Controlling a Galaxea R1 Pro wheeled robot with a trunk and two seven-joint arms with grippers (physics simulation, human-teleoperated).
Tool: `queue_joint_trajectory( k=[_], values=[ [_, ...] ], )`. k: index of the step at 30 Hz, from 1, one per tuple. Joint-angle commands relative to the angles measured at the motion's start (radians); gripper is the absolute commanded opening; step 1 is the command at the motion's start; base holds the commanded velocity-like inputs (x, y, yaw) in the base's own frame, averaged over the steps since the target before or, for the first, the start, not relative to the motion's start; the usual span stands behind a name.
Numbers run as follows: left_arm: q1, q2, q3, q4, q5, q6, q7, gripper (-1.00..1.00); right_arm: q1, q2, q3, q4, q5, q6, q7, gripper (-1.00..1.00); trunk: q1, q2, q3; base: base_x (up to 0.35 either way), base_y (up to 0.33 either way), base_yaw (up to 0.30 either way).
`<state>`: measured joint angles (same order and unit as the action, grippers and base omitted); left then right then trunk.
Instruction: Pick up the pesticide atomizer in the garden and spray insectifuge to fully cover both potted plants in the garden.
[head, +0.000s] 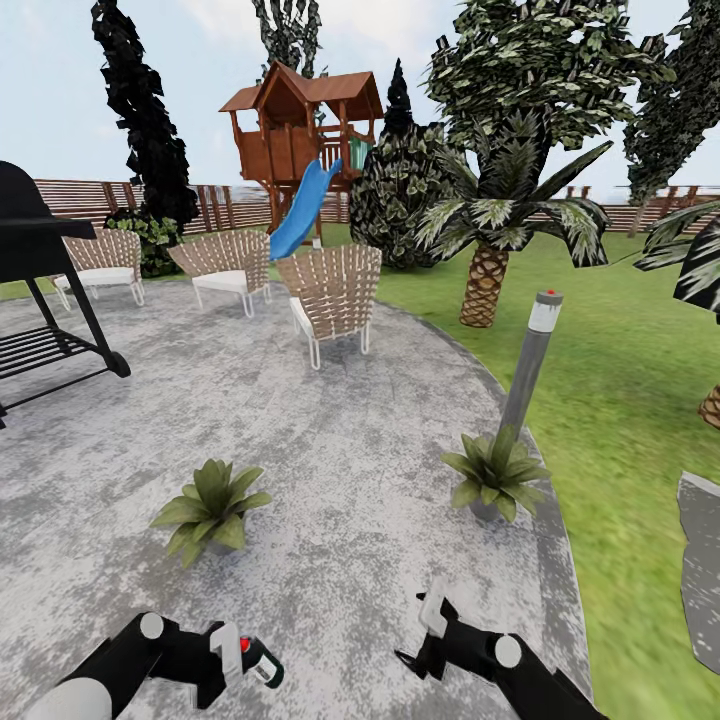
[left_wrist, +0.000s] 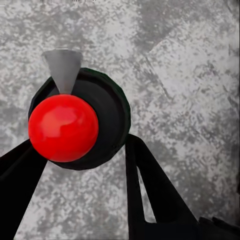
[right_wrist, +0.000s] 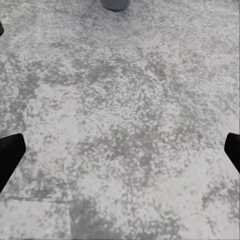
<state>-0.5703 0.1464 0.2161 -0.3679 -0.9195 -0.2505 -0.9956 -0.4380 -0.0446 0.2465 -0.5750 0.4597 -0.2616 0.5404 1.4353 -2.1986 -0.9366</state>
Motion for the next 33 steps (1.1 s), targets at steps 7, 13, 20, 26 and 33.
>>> queue_joint_trajectory(
  k=[7,13,20,26,33],
  values=[
    [-0.014,-0.022,0.026,-0.027,-0.032,-0.02,-0.012,-1.0,-0.001,0.029,0.007,-0.026,0.005,0.006,0.026,1.0,0.0,0.0,-0.001,0.0,0.0,0.0],
    [-0.023,-0.031,-0.003,-0.051,-0.041,-0.025,-0.011,-1.0,-0.001,0.063,0.006,-0.019,0.01,0.006,0.025,1.0,0.0,0.0,-0.001,0.0,0.0,0.0],
    [-0.027,-0.05,-0.042,-0.061,-0.045,-0.017,-0.009,-1.0,-0.002,0.102,0.006,-0.023,0.011,0.009,0.042,1.0,0.0,0.0,-0.001,0.0,0.0,0.0],
    [-0.046,-0.066,-0.076,-0.06,-0.074,-0.011,-0.009,-1.0,-0.006,0.117,0.005,-0.027,0.011,0.013,0.075,-1.0,0.0,0.0,-0.001,0.0,0.0,0.0],
    [-0.051,-0.098,-0.115,-0.061,-0.113,-0.01,-0.01,-1.0,-0.008,0.118,0.005,-0.028,0.011,0.014,0.115,-1.0,0.0,0.0,-0.001,0.0,0.0,0.0]
  ],
)
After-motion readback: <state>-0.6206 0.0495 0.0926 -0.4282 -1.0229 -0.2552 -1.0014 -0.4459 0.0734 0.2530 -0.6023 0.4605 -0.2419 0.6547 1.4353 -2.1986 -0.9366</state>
